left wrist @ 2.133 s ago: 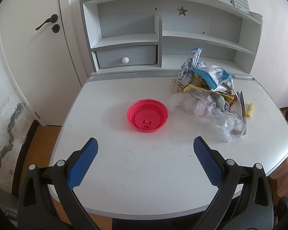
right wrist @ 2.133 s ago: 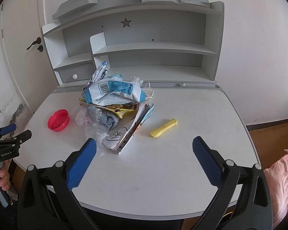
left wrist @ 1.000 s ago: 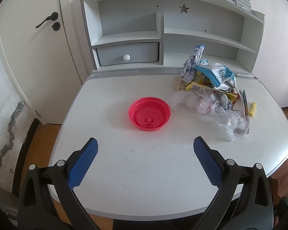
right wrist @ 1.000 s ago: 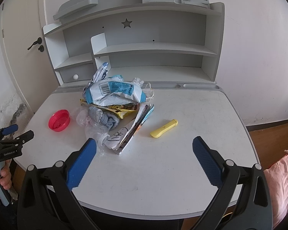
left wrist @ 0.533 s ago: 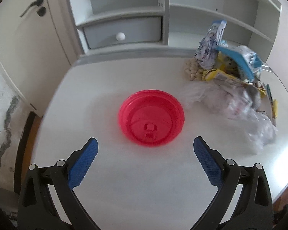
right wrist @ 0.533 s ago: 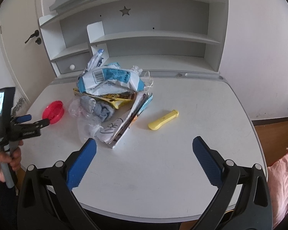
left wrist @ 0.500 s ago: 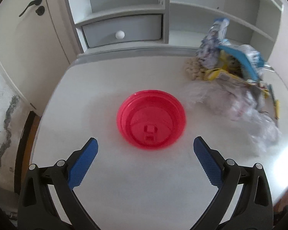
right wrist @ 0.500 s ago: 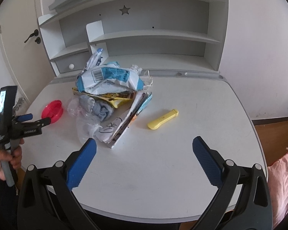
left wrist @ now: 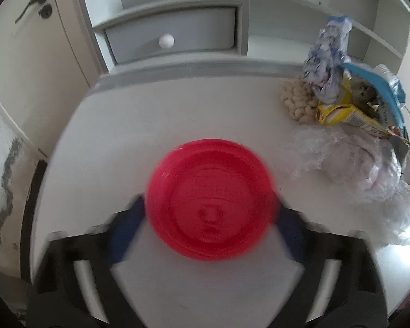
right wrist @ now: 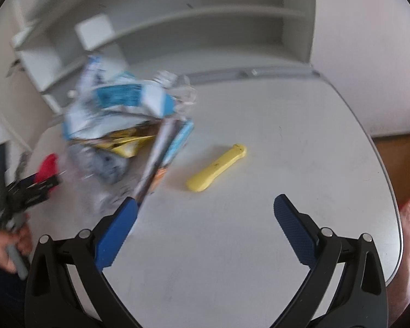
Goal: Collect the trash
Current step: 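Grasp the red cup lid with the left tool while the right tool grasps the yellow piece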
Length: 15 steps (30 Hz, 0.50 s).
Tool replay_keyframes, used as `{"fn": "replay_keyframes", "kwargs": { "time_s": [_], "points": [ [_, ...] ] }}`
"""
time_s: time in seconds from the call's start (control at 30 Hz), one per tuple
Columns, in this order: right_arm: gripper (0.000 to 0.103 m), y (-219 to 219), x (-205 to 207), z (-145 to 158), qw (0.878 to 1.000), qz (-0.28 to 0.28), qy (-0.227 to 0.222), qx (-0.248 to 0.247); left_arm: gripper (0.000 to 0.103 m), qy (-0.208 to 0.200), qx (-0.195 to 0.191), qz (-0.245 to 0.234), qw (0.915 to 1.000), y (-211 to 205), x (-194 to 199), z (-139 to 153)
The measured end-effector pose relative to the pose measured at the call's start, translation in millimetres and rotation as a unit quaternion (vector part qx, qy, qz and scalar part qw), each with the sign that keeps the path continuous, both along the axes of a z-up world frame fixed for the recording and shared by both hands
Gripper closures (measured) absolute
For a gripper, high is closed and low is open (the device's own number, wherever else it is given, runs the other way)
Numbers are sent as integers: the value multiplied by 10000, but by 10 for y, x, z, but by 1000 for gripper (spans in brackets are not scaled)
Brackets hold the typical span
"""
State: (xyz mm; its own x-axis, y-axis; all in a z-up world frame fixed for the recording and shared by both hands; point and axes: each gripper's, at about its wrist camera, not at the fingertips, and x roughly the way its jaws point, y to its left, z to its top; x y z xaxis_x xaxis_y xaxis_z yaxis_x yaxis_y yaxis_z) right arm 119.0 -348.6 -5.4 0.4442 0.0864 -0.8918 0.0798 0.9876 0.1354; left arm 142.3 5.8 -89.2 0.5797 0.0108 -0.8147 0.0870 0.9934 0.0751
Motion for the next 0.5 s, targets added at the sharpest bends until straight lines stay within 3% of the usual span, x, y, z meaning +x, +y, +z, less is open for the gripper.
{"fn": "replay_keyframes", "kwargs": {
  "time_s": [0.17,0.27,0.33,0.47,0.5],
  "points": [
    [27,-59,393,-192,9979,-406,496,-6,24,-215,-11,-175,9996,-14,-81,141],
    [38,-99,558,-324,9946,-640,813,36,24,-275,-134,-242,9992,21,-137,252],
    [47,-56,624,-324,9932,-679,924,-215,24,-404,-78,-277,9988,42,-176,334],
    [89,1,618,-326,9915,-627,1064,-398,24,-483,-120,-337,9982,79,-240,433],
    [89,-15,610,-323,9916,-620,1080,-353,24,-500,-150,-350,9980,86,-257,455]
  ]
}}
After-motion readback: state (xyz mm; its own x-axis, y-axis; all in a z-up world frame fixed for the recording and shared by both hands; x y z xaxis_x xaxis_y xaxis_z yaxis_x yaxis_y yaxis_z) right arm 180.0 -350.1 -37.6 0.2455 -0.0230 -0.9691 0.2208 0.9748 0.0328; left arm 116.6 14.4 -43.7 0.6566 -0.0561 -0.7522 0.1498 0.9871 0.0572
